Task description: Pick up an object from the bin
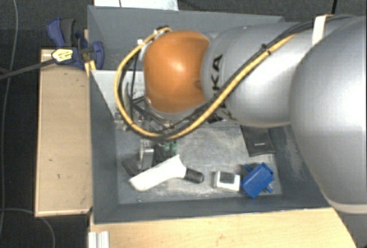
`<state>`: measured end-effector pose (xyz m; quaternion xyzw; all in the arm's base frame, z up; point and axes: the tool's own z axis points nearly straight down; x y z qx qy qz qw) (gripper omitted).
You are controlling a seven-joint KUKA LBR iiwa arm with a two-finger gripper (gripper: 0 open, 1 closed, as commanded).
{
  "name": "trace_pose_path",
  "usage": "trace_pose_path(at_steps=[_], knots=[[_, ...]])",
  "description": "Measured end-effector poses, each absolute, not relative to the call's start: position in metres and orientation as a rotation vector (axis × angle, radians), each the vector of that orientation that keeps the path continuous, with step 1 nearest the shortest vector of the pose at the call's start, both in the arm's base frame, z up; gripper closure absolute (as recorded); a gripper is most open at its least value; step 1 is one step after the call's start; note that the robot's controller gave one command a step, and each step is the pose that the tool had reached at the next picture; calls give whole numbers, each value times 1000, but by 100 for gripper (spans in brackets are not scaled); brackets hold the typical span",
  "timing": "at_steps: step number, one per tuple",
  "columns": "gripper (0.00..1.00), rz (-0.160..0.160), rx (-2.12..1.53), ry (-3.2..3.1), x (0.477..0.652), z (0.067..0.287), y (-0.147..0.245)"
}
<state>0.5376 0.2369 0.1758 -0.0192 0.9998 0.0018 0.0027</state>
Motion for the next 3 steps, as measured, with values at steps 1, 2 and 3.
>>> trace_pose_path(at_steps=[1, 2, 3], knots=[[0, 3, 0, 3140, 529, 139, 218], [0, 5, -46, 3136, 525, 111, 209], [0, 4, -129, 3137, 529, 94, 188]])
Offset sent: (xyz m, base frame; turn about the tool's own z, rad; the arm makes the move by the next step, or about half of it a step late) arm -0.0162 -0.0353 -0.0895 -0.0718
